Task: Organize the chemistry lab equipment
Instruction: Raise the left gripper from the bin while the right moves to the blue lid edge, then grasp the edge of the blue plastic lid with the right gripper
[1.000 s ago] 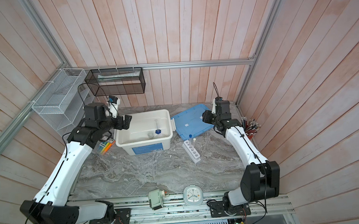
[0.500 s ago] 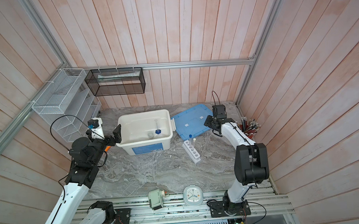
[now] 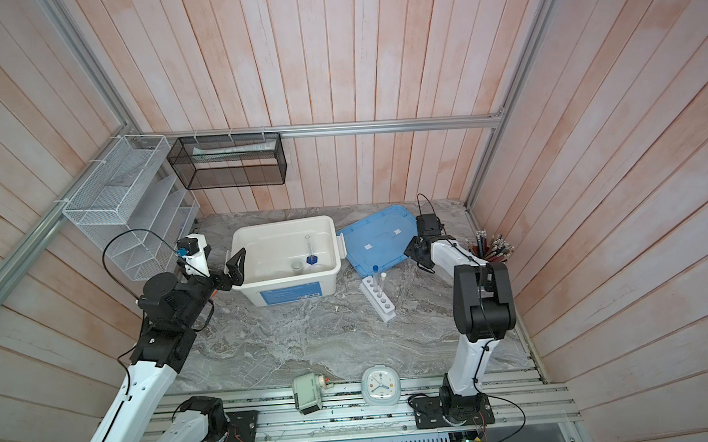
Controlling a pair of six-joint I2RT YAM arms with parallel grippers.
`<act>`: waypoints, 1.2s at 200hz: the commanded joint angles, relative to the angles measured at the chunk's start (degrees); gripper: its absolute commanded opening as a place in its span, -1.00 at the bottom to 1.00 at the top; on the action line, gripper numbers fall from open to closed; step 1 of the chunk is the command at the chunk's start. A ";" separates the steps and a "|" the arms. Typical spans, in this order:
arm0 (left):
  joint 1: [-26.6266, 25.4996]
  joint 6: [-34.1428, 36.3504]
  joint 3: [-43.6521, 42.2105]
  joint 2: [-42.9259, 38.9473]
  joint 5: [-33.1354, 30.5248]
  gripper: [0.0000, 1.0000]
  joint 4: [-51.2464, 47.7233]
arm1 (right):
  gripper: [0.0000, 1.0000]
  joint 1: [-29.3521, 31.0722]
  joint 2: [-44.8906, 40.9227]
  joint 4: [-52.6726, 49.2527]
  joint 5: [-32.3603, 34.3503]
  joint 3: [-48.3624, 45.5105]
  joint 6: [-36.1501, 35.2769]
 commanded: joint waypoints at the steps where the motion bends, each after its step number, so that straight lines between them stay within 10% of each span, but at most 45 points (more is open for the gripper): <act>1: 0.28 -1.88 0.92 0.06 -0.11 0.99 -0.44 | 0.13 -0.26 2.11 -0.41 1.43 2.28 3.00; 118: 0.24 -4.39 3.60 4.33 3.31 0.99 -3.17 | 0.11 -0.87 12.03 -1.07 3.38 10.09 5.03; 240: 0.28 -3.75 2.41 3.40 2.24 0.99 -2.95 | -0.45 -1.21 14.49 1.33 -0.41 11.52 11.86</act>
